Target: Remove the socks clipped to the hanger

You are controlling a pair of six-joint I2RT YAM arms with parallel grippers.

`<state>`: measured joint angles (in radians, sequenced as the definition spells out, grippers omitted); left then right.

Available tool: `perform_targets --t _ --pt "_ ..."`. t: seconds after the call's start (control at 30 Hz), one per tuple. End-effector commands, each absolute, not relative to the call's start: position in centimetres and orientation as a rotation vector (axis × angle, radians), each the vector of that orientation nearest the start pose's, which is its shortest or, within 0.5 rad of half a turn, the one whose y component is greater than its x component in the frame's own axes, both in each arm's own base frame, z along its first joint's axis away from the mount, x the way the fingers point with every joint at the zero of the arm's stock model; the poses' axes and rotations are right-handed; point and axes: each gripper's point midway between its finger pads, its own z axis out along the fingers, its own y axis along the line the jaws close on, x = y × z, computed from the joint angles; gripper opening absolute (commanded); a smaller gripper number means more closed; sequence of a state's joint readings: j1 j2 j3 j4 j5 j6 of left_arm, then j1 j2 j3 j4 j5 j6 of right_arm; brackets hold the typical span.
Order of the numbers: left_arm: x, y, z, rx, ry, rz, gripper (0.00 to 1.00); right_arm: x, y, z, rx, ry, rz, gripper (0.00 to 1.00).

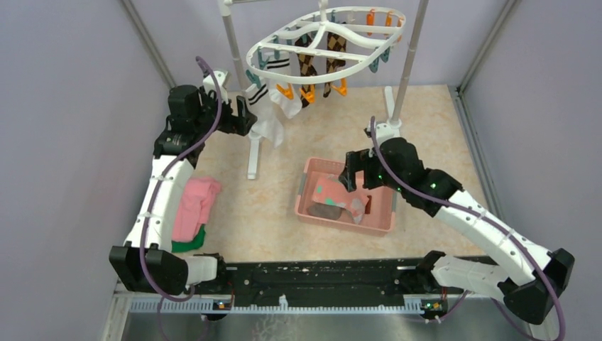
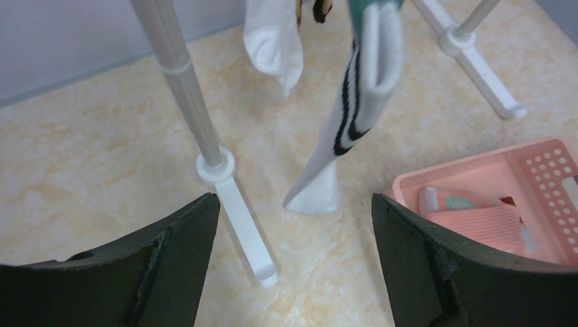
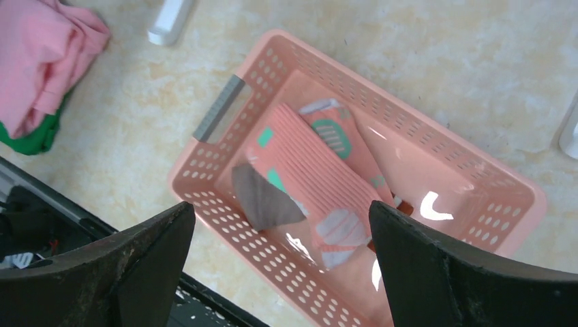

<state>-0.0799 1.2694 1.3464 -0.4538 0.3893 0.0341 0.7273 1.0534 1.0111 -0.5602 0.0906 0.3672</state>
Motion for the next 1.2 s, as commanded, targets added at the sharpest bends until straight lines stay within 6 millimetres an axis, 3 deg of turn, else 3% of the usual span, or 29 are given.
perform_targets --t 0.0,0.07,0.17,0.37,0.47,0.73,0.93,1.17 --pt "38.5 -12.1 35.9 0.498 1.690 -0.519 0.88 24.5 22.2 25.4 -0.350 2.045 0.613 0.99" --pt "38.5 -13.1 36.1 0.528 1.669 -0.583 0.87 24.7 22.7 25.9 -0.373 2.006 0.637 0.99" --pt "39.1 -14.1 35.7 0.560 1.676 -0.654 0.77 25.1 23.3 27.2 -0.409 1.921 0.654 0.99" --pt "39.4 -14.7 36.0 0.602 1.662 -0.694 0.31 25.1 24.5 29.1 -0.460 1.749 0.732 0.99" --pt "38.5 -15.3 36.5 0.629 1.640 -0.729 0.16 25.3 25.0 29.2 -0.478 1.689 0.744 0.99" --pt "35.1 -18.0 36.9 0.580 1.643 -0.900 0.16 26.8 28.0 30.2 -0.546 1.561 0.708 0.99" --pt "35.7 -19.9 36.1 0.472 1.715 -0.939 0.15 28.3 31.6 32.1 -0.582 1.430 0.664 0.99" --pt "36.1 -22.0 37.2 0.450 1.747 -0.988 0.14 32.1 34.0 34.3 -0.531 1.325 0.584 0.99"
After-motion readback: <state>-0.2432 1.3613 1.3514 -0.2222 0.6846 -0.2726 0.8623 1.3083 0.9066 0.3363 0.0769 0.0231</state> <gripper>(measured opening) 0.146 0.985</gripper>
